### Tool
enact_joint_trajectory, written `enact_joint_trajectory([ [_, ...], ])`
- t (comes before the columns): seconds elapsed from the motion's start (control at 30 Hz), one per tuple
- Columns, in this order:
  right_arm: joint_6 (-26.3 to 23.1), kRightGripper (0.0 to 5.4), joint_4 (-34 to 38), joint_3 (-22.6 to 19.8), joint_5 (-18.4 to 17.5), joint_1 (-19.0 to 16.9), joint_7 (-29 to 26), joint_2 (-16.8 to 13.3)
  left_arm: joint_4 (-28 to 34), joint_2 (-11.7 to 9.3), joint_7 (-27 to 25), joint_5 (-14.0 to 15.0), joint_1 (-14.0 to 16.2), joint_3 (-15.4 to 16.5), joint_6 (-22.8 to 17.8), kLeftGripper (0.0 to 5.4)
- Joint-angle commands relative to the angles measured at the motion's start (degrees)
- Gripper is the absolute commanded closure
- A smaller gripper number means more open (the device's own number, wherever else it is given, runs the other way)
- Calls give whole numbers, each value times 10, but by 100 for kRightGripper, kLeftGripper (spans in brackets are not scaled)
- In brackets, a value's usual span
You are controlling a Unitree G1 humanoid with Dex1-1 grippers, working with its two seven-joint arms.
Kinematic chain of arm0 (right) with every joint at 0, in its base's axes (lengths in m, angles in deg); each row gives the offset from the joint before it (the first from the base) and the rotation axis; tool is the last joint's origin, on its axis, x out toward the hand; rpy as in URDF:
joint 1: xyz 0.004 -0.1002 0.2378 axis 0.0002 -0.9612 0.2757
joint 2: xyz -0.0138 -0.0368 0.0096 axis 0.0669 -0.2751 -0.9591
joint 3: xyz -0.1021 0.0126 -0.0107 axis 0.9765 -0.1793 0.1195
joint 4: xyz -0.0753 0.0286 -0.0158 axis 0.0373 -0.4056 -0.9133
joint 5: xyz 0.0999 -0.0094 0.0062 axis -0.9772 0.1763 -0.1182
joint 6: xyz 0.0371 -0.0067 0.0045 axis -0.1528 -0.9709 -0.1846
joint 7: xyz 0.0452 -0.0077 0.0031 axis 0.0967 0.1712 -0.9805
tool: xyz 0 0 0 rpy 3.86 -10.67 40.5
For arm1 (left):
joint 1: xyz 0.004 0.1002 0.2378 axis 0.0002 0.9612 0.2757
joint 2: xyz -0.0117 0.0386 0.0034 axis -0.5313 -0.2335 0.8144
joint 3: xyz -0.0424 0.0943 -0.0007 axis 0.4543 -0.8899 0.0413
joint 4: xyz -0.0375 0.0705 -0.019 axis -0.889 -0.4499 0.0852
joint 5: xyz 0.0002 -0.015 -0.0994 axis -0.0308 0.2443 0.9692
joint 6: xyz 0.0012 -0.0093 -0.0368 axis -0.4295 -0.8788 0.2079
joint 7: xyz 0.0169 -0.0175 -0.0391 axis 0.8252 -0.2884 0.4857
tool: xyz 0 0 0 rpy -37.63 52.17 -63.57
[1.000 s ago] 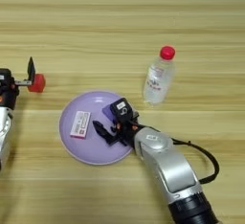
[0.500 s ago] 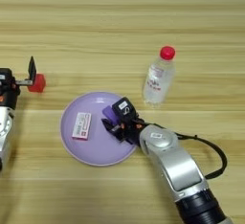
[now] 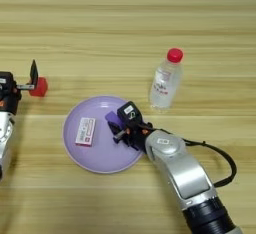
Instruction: Move the objects on the table
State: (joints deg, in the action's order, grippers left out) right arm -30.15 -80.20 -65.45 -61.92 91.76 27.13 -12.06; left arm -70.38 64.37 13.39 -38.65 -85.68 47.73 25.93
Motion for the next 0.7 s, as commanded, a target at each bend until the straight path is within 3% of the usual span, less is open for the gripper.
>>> enact_joint_trajectory([
  [0.03, -19, 399, -20, 2, 10, -15, 2, -5, -11, -5, 5, -8, -1, -3, -18, 0],
  [0.23, -21, 399, -4, -6, 3, -15, 1, -4, -23, -9, 14, -22, -5, -8, -41, 0],
  [0.7, -50, 399, 116, -60, -30, 2, 7, 3, -42, -10, 7, -18, -11, -20, -79, 0],
])
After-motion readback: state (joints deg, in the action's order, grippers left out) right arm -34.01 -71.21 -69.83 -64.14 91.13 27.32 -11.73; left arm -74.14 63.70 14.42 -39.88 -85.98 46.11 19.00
